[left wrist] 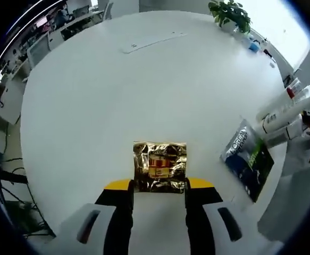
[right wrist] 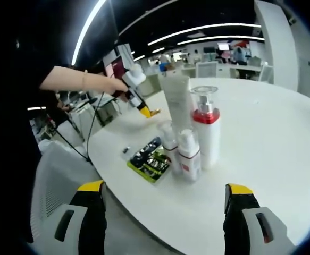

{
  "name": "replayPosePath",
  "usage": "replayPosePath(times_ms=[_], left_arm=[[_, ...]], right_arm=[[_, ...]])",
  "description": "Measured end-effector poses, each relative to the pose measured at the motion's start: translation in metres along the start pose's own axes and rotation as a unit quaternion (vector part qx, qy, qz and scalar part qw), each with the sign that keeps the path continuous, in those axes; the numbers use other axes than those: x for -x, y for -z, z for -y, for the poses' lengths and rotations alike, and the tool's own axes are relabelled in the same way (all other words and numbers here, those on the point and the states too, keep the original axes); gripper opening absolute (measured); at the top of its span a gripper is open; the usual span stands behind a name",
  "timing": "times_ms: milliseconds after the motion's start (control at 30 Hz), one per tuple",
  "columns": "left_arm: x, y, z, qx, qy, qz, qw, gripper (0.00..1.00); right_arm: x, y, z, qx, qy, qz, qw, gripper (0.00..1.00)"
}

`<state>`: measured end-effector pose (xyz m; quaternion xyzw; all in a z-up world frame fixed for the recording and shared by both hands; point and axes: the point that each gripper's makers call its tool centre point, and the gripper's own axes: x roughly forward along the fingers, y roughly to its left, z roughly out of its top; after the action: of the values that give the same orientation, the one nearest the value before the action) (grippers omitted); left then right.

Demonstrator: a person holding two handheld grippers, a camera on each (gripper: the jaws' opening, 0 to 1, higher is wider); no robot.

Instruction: Arrange the skincare products in the storage area until every visible bottle or jar stands upright without overlapping.

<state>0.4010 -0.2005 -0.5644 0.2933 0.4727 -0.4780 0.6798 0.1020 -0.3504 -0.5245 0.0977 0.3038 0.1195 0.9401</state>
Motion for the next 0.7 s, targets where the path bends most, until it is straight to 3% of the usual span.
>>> replayPosePath(times_ms=[133, 433, 533, 700], left_arm=[[-0.009, -0.004, 0.0, 0.029, -0.001, 0.006, 0.9996, 0.36], [-0.008, 0.013, 0.006, 0.096, -0.006, 0.003, 0.9954, 0.35], [0.005, 0.023, 0.017, 0.121, -0.008, 0.004, 0.9926, 0.35], [0.0, 0.027, 0.027, 0.182, -0.002, 0.009, 0.9832, 0.35]], right_arm=[[-0.001, 0.0, -0.001, 0.006, -0.005, 0.001, 1.0, 0.97], [-0.001, -0.002, -0.004, 0.016, -0.012, 0.005, 0.9998, 0.96], [0.0, -0.003, -0.006, 0.019, -0.014, 0.006, 0.9997, 0.96], [0.0, -0.003, -0.008, 0.022, -0.018, 0.008, 0.9996, 0.96]])
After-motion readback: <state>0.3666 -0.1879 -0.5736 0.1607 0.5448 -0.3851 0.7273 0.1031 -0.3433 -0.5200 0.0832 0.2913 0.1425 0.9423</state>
